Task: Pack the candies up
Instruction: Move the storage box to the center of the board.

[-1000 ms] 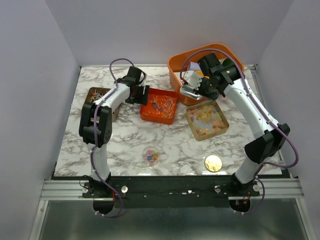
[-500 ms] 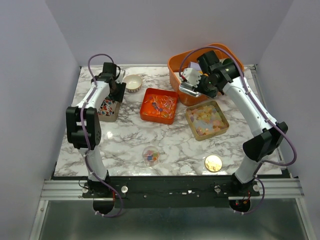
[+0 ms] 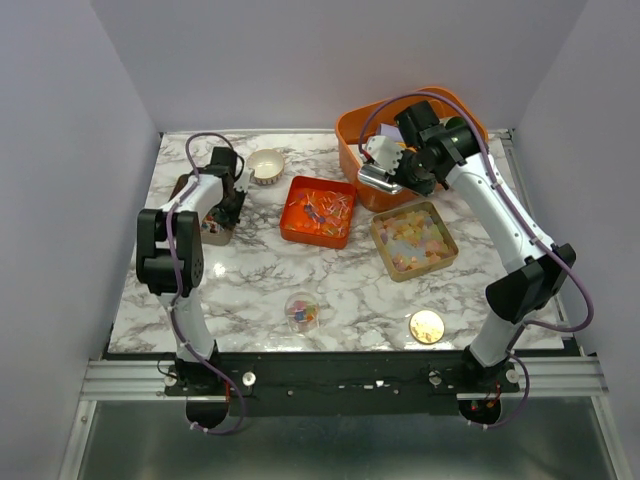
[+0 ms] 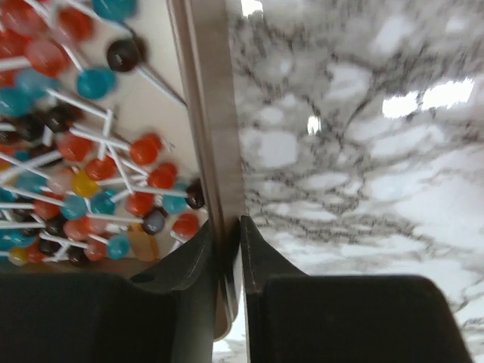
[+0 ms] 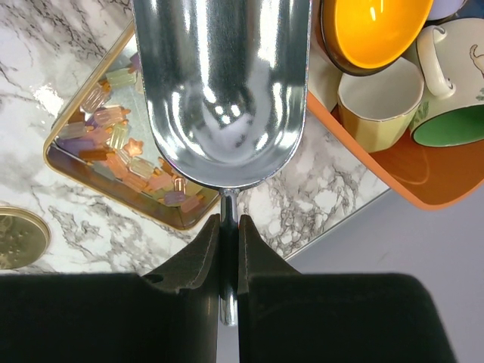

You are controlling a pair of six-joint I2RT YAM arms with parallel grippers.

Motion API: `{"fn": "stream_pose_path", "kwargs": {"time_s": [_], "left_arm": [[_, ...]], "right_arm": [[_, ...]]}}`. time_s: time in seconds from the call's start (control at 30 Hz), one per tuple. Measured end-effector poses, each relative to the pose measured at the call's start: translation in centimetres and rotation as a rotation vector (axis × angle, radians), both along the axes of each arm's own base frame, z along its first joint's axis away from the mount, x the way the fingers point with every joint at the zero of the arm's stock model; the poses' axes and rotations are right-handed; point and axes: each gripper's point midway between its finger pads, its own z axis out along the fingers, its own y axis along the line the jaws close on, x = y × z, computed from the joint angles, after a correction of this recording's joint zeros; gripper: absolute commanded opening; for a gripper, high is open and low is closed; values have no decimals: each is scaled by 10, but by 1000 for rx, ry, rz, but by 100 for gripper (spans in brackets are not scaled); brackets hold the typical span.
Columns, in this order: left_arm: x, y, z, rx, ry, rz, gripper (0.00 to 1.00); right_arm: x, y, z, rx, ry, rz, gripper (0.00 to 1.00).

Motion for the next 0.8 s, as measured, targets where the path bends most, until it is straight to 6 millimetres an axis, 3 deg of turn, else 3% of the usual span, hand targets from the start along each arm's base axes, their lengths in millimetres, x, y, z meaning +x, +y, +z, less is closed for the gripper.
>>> {"fn": "stream_pose_path", "kwargs": {"time_s": [0.17, 0.37, 0.47, 0.63, 0.8], "left_arm": [[-44, 2, -2, -7, 56, -43, 10], [-135, 1, 4, -27, 134, -254, 8], [-165, 1, 4, -27, 152, -368, 8], [-196, 0, 3, -22, 146, -580, 8], [-200, -6, 1, -22, 138, -758, 9]], "right_arm": [[0, 1, -1, 4, 4, 3, 1], [1, 4, -1, 11, 10, 8, 1], [5, 8, 0, 25, 5, 13, 1], [8, 12, 3, 41, 1, 19, 1], [8, 14, 4, 49, 2, 24, 1]]}}
